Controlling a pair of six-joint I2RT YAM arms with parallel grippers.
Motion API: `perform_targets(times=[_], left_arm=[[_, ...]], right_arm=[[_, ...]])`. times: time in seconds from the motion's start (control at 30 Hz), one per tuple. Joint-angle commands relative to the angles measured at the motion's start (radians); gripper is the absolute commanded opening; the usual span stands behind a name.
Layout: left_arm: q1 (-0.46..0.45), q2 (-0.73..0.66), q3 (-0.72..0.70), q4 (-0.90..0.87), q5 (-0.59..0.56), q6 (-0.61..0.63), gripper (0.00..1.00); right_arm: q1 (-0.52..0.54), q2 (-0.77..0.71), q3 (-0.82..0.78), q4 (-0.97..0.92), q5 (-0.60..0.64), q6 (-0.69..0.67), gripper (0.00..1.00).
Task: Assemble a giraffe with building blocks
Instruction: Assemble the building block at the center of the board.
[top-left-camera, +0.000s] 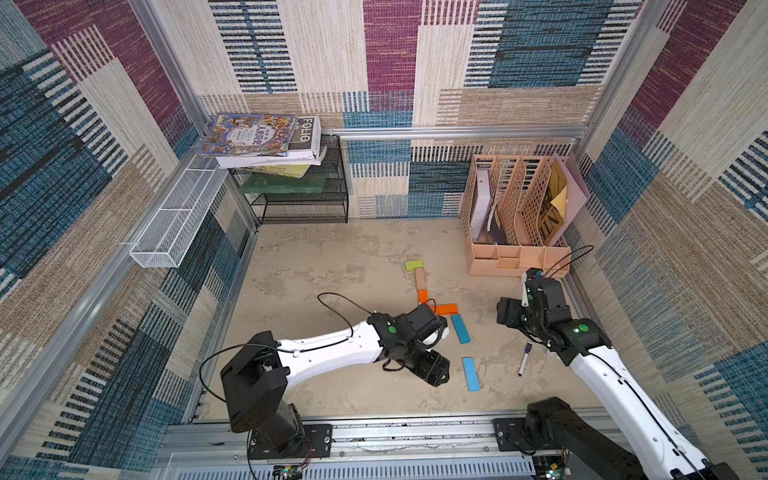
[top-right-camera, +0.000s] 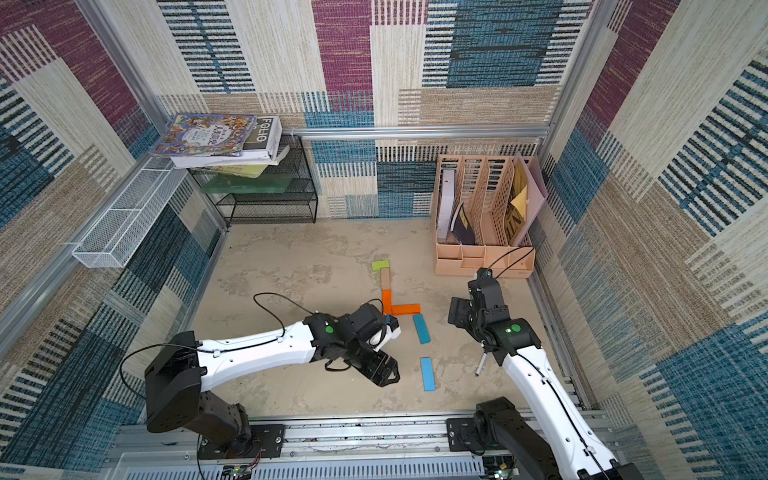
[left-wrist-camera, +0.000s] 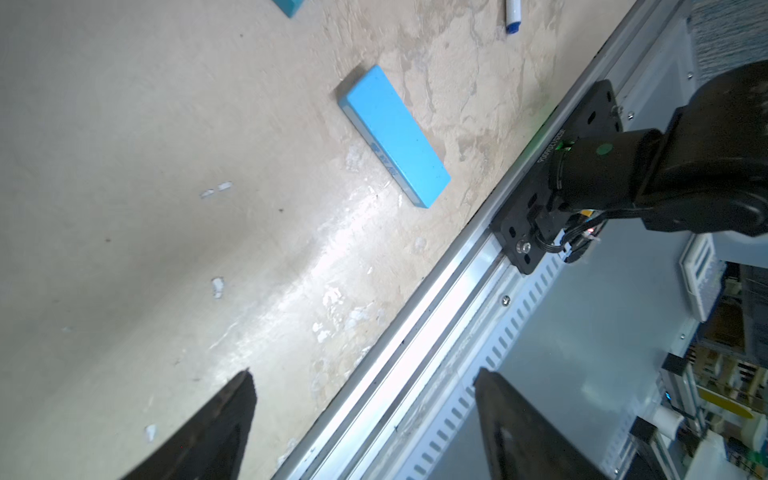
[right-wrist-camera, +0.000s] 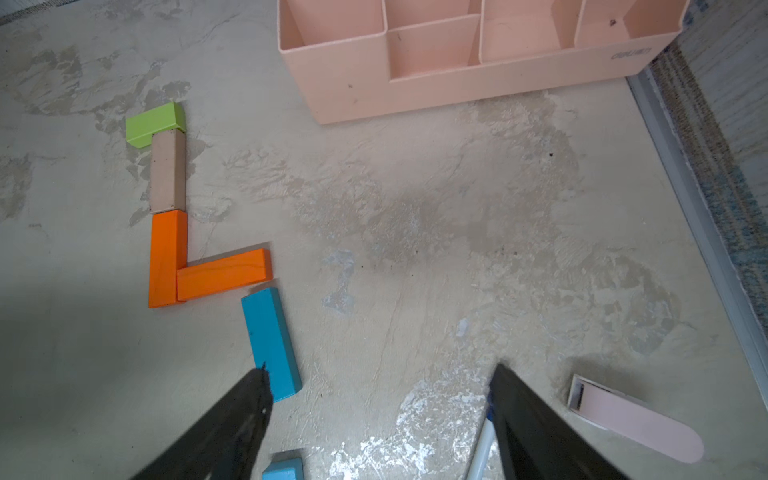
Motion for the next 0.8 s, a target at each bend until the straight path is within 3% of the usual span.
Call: perform_targets(times=[0.0, 0.1, 0.17, 0.27, 0.5, 0.77], left_arm=[[-0.077, 0.08, 0.092, 0.042, -0.158, -0.151, 0.83], [-0.111, 0.151, 0.147, 0.05, -0.228, -0.313, 0.83], [-0.125, 0.172, 0.152, 0.09, -0.247, -0.402, 0.82], [-0.149, 0.213, 0.193, 0.101, -0.285, -0.49, 0.82], [-0.173, 0.323, 0.332, -0.014, -0.339, -0.606, 0.8], [-0.17, 0.401, 0.377, -0.085, -0.354, -0.672, 0.74]], right_arm=[[-0.025, -0.012, 0.0, 0.032, -0.003, 0.016, 0.87], [-0.066, -0.036, -0.001, 0.021, 0.039, 0.049, 0.87], [-0.081, -0.044, -0.002, 0.012, 0.065, 0.07, 0.94], [-0.1, -0.057, -0.004, 0.016, 0.051, 0.07, 0.95], [-0.142, -0.083, -0.03, 0.042, -0.024, 0.061, 0.95], [-0.148, -0.112, -0.035, 0.05, -0.03, 0.06, 0.95]])
